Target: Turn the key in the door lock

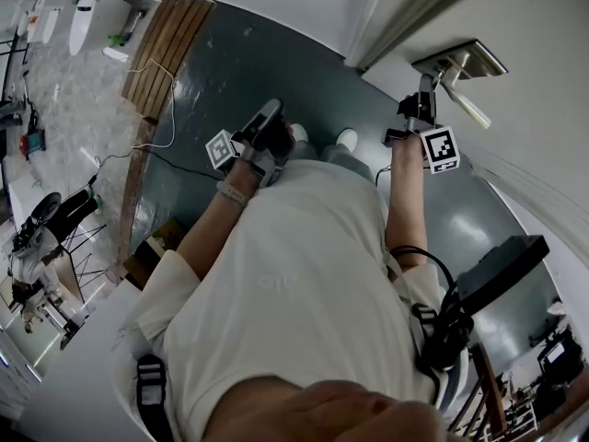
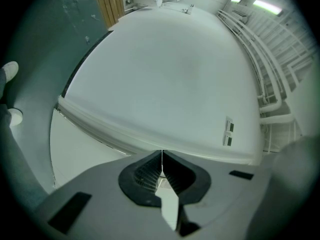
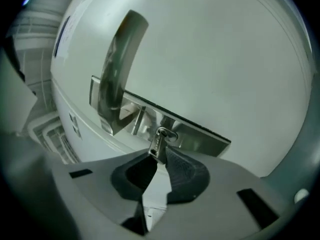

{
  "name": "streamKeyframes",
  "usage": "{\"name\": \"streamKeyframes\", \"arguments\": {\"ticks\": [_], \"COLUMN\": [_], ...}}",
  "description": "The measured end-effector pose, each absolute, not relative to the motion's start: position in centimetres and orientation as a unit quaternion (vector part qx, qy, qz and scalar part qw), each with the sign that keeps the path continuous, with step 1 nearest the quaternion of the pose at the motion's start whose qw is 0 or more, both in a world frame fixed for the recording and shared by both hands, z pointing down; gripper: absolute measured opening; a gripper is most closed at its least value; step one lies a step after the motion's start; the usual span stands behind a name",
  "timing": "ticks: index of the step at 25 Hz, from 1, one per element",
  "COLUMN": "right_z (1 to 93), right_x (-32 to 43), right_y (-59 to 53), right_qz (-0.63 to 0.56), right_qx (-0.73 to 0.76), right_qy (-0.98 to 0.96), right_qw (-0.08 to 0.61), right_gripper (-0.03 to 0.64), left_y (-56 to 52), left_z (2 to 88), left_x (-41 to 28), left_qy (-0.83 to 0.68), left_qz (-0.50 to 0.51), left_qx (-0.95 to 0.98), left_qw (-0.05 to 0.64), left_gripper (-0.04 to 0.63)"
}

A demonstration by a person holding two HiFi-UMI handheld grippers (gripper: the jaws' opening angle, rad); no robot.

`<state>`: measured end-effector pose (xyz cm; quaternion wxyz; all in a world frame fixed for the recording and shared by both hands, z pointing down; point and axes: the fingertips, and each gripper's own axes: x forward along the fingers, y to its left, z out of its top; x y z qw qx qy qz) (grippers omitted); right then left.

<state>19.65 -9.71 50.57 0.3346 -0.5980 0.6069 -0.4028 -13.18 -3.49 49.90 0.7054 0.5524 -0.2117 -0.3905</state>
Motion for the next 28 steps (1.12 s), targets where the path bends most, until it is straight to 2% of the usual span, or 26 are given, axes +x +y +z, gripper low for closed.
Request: {"name": "streamKeyframes", "arguments": {"ticks": [15,17,23,28], "right_z": [51.1,51.0,52.3,52.7], "right_x": [19.1,18.7,17.7,17.1], "right_y": [-9.4,-9.6,-9.6,-8.9], "right_qz": [-0.549,-0.556,-0.567,-0.566], "right_qx": [-0.373,-0.325,-0.335,-0.355], "right_qy": [0.465,0.451,0.463,0.513], "right_qw": [0.587,0.618,0.593,0.539], "right_gripper": [0.063,0.033,0.018,0.02], "left_y": [-3.5,-3.5,-3.5,-3.7], "left_z": [50.1,50.2,50.1,50.5], "left_x": [-13.3,-13.3,-13.3,-13.0], "left_qy": [-0.212,-0.212,-0.215,-0.213], "left_qz": [-0.388,-0.386,-0.386,-0.384], "left_qx": [0.551,0.551,0.551,0.55], "left_qw": [0.708,0.708,0.708,0.71], "left_gripper": [0.009,0.009,0.009,0.009]}}
